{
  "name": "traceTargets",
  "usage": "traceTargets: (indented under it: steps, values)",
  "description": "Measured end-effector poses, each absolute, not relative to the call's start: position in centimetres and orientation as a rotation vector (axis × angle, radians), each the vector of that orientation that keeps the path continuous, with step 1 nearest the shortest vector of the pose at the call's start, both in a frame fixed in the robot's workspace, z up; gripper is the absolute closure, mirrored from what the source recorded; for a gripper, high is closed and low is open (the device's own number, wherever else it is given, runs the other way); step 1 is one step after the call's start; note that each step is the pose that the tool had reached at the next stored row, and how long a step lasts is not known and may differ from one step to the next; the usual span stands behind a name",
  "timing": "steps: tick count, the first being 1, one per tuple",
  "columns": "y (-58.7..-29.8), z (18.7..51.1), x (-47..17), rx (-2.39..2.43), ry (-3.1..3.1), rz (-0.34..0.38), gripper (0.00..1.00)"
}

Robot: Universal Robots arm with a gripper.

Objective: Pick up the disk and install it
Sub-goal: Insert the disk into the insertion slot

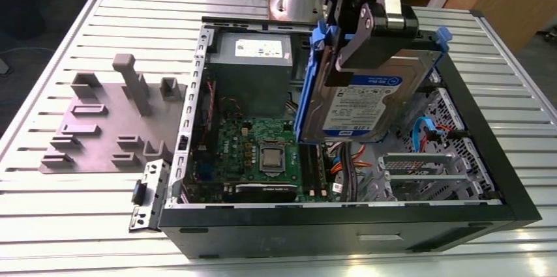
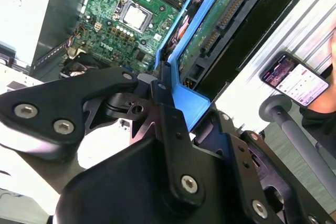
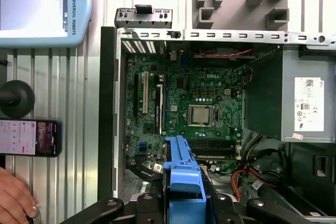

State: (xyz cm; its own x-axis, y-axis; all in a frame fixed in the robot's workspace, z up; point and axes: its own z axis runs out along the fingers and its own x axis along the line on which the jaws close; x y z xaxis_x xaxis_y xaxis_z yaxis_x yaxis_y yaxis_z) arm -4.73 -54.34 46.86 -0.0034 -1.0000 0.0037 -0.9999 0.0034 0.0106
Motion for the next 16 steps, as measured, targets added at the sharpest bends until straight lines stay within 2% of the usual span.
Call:
traceTargets:
  steps: [16]
  values:
    - [-55.4,46.5,-3.0,2.210,-2.217,-0.009,0.64]
